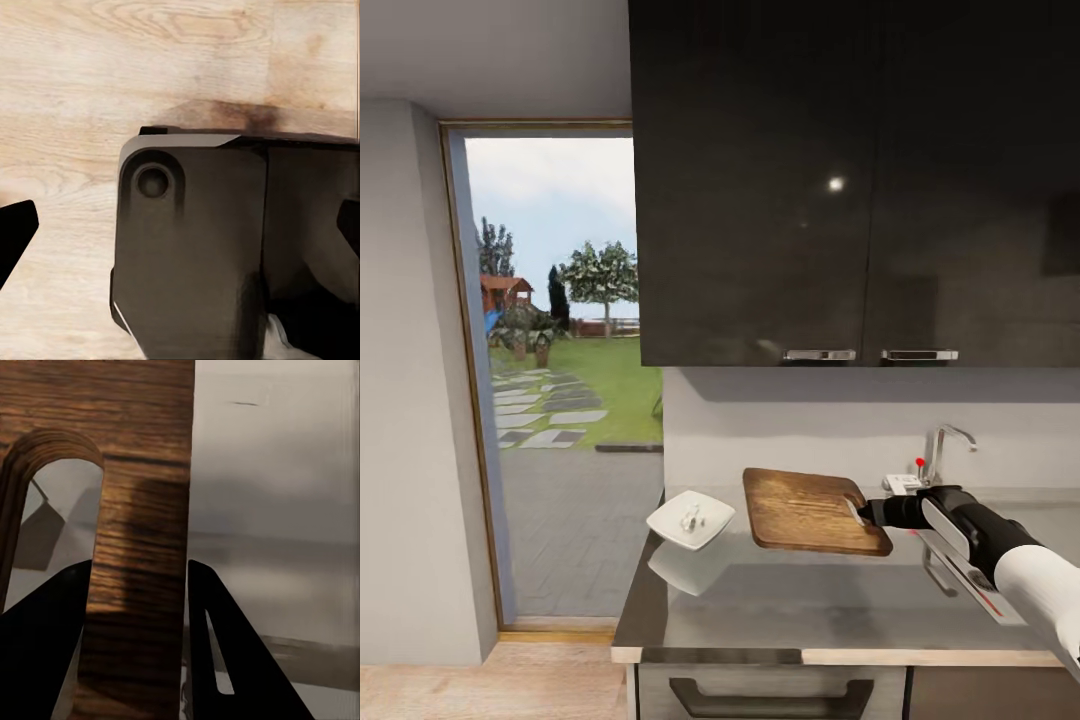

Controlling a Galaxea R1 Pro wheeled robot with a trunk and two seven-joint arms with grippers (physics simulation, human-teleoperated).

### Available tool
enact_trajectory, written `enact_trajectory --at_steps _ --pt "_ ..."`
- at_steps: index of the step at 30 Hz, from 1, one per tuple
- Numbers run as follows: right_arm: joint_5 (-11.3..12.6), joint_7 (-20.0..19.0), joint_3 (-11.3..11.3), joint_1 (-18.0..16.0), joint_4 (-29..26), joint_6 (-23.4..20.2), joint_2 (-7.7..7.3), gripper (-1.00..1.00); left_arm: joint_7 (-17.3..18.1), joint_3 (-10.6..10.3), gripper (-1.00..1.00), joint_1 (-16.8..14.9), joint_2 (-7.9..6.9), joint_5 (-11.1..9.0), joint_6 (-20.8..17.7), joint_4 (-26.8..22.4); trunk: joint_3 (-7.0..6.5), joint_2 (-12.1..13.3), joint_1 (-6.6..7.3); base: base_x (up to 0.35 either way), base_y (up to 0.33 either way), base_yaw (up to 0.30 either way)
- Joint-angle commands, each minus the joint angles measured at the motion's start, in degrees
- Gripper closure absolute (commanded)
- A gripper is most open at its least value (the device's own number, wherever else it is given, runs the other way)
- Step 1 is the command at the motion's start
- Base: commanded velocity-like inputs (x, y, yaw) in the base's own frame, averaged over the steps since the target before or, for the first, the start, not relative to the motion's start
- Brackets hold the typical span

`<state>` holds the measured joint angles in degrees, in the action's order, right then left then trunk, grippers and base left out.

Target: In the kitchen, take the Vidalia onion out of the sink, dice it on the chopping board with the paring knife, put the diced onion into the bowl on the countertop, then place both the paring knife and the chopping board into the sink.

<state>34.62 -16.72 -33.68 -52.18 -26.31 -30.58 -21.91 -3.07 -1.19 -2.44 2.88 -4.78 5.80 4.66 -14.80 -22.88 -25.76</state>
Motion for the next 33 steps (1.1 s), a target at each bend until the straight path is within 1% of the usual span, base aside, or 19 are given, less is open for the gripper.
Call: enact_trajectory --at_steps 1,5,8,12,33 --pt "0.19 -0.01 -0.25 -0.03 -0.06 -0.16 -0.06 1.00 -0.05 -0.16 -1.00 0.57 0.38 -0.50 0.44 0.26 0.02 -0.05 -0.03 0.000 0.000 0.000" --pt "0.19 0.10 -0.25 -0.03 -0.06 -0.18 -0.06 1.00 0.44 -0.21 -1.00 3.18 1.41 -0.50 0.44 0.26 0.02 -0.05 -0.03 0.000 0.000 0.000" --pt "0.19 0.16 -0.25 -0.03 -0.06 -0.18 -0.08 1.00 0.62 -0.22 -1.00 3.48 1.54 -0.50 0.41 0.26 0.02 -0.05 -0.03 0.000 0.000 0.000" --pt "0.19 0.19 -0.25 -0.03 -0.06 -0.25 -0.85 1.00 0.69 -0.22 -1.00 3.57 2.14 -0.50 0.43 0.21 0.02 -0.05 -0.03 0.000 0.000 0.000" --pt "0.19 0.19 -0.22 -0.03 -0.06 -0.33 -1.04 1.00 0.61 -0.13 -1.00 3.58 1.90 -0.50 0.62 0.13 0.02 -0.05 -0.03 0.000 0.000 0.000"
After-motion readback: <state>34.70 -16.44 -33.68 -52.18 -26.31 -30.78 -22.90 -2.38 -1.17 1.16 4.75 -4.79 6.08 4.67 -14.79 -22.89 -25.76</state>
